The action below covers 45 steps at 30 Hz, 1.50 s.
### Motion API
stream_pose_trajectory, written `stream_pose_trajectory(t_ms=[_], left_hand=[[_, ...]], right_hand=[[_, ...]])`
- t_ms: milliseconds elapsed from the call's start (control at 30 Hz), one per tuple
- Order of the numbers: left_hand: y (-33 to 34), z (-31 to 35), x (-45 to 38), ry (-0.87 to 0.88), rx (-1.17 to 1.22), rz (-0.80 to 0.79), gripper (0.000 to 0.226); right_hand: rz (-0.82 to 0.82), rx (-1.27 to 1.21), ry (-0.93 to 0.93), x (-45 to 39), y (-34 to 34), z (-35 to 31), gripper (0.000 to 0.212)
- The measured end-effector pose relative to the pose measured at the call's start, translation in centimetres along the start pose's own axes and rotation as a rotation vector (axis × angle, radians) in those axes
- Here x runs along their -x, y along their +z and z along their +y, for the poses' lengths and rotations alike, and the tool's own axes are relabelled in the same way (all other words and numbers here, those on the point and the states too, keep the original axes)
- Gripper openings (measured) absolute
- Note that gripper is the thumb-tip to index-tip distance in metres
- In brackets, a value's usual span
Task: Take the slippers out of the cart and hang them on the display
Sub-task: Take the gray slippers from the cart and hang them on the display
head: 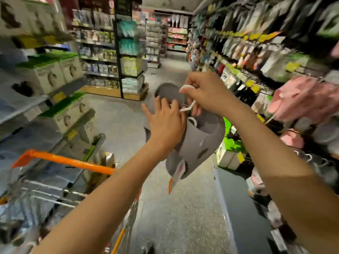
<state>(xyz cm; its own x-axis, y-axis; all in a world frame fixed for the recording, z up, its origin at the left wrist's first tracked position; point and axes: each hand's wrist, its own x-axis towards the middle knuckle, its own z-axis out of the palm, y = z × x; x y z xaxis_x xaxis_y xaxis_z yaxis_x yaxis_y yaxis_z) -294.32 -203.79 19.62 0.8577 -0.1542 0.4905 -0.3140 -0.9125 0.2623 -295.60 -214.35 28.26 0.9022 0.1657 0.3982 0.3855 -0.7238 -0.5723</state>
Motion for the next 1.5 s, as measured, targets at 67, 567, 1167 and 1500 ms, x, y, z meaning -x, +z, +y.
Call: stream_pose_trajectory(t_ms=[67, 567, 1167, 1500], left_hand=[[1.6, 4.3, -0.7, 0.083, 0.026, -0.060, 0.038], [15.1, 28.2, -2.1, 0.745, 0.198, -0.123, 0.028], [27.2, 41.7, -15.7, 1.252, 0.338, -0.361, 0.037], [33.4, 52.4, -21.1, 1.374, 0.407, -0.462, 0.038]], right_hand=[[0.067, 0.019, 0.056, 1.7, -3.3, 2.8, 0.014], [0.507, 0.114, 0.628, 13.9, -17.0, 22.0, 0.026], [0.903, 0.559, 1.055, 9.4, -23.9, 37.2, 0.025], [1.059, 0.635, 1.094, 8.2, -30.5, 46.9, 0.017]])
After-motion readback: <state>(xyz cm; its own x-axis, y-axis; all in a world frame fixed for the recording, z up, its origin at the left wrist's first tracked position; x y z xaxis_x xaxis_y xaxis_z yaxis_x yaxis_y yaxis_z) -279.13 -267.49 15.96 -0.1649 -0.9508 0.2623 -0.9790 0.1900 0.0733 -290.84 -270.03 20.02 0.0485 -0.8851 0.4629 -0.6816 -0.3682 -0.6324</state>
